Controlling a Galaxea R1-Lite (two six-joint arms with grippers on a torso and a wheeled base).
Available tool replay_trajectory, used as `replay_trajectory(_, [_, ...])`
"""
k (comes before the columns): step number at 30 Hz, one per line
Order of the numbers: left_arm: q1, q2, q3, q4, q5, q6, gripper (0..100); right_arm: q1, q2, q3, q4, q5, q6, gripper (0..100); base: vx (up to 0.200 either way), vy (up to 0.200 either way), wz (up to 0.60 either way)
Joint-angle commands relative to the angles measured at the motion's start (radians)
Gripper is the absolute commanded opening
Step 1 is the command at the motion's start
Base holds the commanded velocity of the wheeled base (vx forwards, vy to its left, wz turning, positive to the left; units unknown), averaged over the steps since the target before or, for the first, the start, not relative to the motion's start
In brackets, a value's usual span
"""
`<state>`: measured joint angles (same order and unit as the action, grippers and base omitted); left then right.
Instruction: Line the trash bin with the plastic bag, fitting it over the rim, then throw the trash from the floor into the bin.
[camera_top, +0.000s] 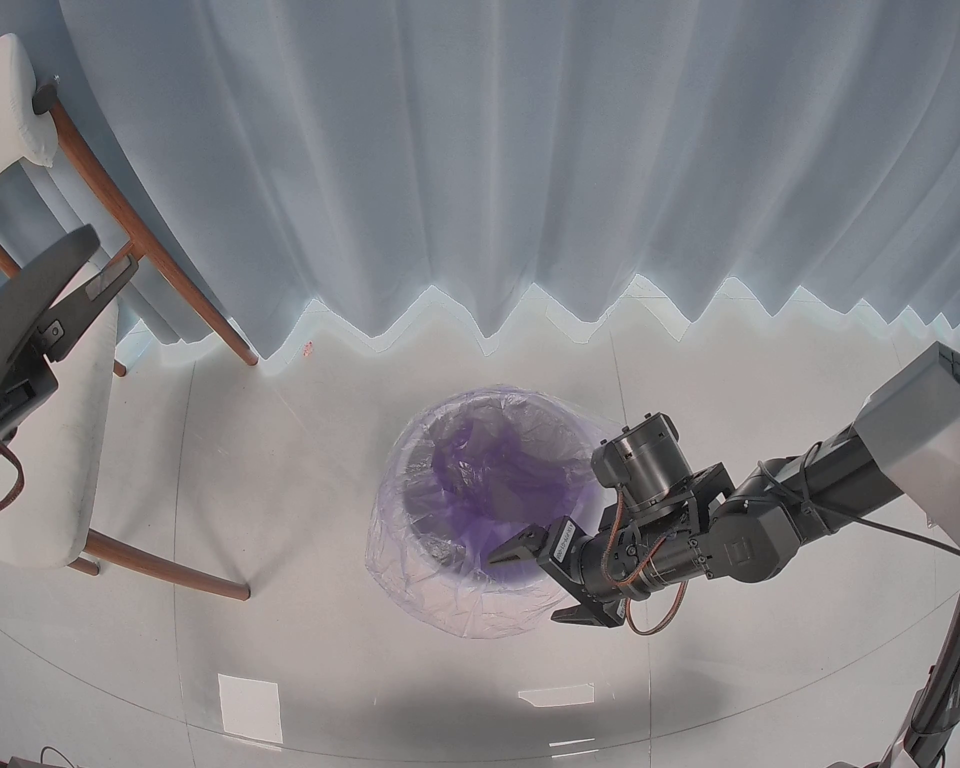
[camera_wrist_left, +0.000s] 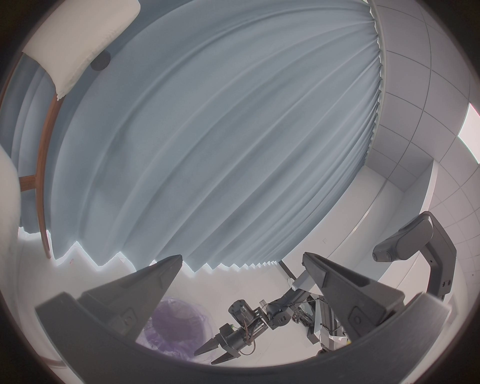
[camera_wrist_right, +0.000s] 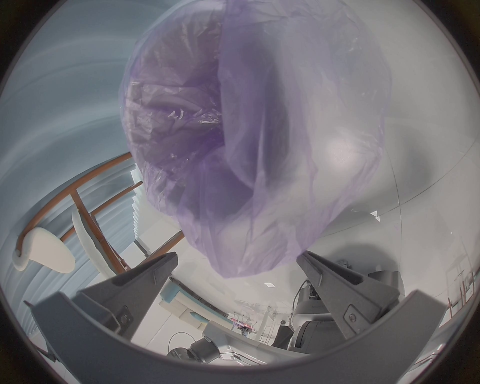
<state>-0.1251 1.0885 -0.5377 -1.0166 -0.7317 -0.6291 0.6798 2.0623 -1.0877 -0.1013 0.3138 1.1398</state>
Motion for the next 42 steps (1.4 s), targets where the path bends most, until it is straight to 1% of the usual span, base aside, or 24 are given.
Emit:
replay_trajectory(1, [-0.001,0.001,0.004,0.000,0.000,0.006,100,-0.008,0.012,-0.003,0.002,0.001,0.000,100,0.000,0.000,0.00])
replay_trajectory(5, [-0.008,0.004,0.010,0.000,0.000,0.035,100,-0.009,0.010,-0.006,0.002,-0.001,0.001,100,0.000,0.000,0.00])
replay_trajectory(9, [-0.011,0.004,0.016,0.000,0.000,0.040,100,-0.009,0.012,-0.003,0.005,-0.004,0.003,100,0.000,0.000,0.00])
replay_trajectory(10, [-0.011,0.004,0.016,0.000,0.000,0.040,100,-0.008,0.013,0.002,0.005,-0.012,0.003,0,0.000,0.000,0.00])
replay_trajectory(20, [-0.013,0.002,0.016,0.000,0.000,0.040,100,-0.008,0.005,0.023,0.005,-0.021,0.003,0,0.000,0.000,0.00])
replay_trajectory(24, [-0.013,0.002,0.016,0.000,0.000,0.040,100,0.003,0.009,0.058,0.000,-0.027,-0.002,0,0.000,0.000,0.00])
replay_trajectory(28, [-0.013,0.004,0.018,0.000,0.000,0.040,100,0.038,0.015,0.106,-0.003,-0.079,-0.038,0,0.000,0.000,0.00])
replay_trajectory(33, [-0.021,0.004,0.019,0.000,0.000,0.042,100,0.055,0.058,0.134,-0.031,-0.125,-0.087,0,0.000,0.000,0.00])
replay_trajectory(35, [-0.021,0.004,0.019,0.000,0.000,0.042,100,0.055,0.058,0.134,-0.031,-0.125,-0.087,0,0.000,0.000,0.00])
replay_trajectory(36, [-0.021,0.002,0.019,0.000,0.000,0.042,100,0.061,0.094,0.149,-0.094,-0.156,-0.098,0,0.000,0.000,0.00])
replay_trajectory(37, [-0.021,0.002,0.021,0.000,0.000,0.042,100,0.061,0.107,0.150,-0.120,-0.170,-0.101,0,0.000,0.000,0.00])
replay_trajectory(39, [-0.021,0.001,0.024,0.000,0.000,0.042,100,0.061,0.125,0.152,-0.150,-0.191,-0.106,0,0.000,0.000,0.00])
replay_trajectory(41, [-0.022,-0.001,0.025,0.000,0.000,0.042,100,0.061,0.160,0.149,-0.176,-0.217,-0.130,0,0.000,0.000,0.00])
replay_trajectory(42, [-0.022,-0.001,0.025,0.000,0.000,0.042,100,0.061,0.160,0.149,-0.176,-0.217,-0.130,0,0.000,0.000,0.00])
